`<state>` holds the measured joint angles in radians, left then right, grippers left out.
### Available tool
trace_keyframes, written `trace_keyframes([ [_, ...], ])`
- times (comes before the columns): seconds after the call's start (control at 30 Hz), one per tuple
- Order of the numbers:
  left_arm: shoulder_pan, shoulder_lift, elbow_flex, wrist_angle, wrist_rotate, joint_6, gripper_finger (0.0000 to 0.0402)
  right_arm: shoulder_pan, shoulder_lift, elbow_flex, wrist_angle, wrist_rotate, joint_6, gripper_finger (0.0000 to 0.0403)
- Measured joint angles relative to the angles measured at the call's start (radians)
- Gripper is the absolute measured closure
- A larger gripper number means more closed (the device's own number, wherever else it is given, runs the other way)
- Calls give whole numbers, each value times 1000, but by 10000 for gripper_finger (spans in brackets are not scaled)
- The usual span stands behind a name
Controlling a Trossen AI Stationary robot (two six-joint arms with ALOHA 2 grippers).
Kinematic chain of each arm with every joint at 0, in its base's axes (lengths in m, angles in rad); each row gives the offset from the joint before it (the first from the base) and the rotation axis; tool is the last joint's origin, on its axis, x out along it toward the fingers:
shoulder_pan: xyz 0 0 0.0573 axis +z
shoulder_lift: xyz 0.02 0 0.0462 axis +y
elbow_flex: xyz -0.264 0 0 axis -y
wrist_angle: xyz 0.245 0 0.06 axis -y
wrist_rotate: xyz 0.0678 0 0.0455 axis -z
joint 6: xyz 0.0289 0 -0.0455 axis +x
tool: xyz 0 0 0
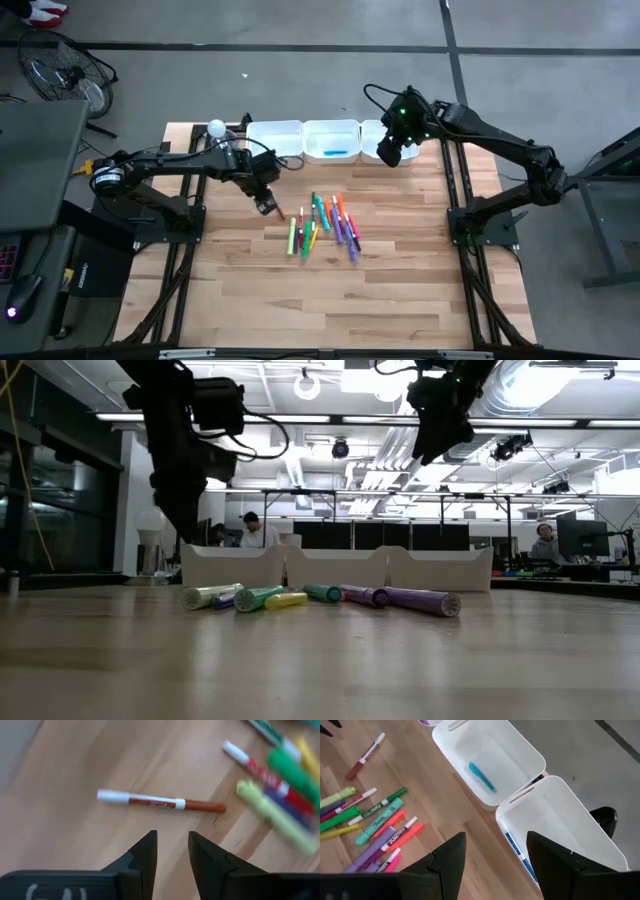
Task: Pick & Place Markers
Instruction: Put the brown marker pen into the right white bin
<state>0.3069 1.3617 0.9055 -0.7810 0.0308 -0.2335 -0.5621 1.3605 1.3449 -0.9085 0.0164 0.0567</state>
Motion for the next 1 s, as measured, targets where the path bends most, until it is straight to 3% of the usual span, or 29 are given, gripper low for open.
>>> trace_keyframes([
  [0.27, 0, 50, 1, 30, -20, 684, 294, 0, 0, 0, 17, 9, -39, 203],
  [0.47, 0, 144, 2, 37, -23, 1027, 294, 0, 0, 0, 32, 10, -58, 203],
  [0.73, 1, 236, 1, 138, -78, 1180, 294, 0, 0, 0, 31, 10, -55, 203],
  [1.0, 1, 302, 5, 126, -75, 1243, 294, 0, 0, 0, 25, 9, -54, 203],
])
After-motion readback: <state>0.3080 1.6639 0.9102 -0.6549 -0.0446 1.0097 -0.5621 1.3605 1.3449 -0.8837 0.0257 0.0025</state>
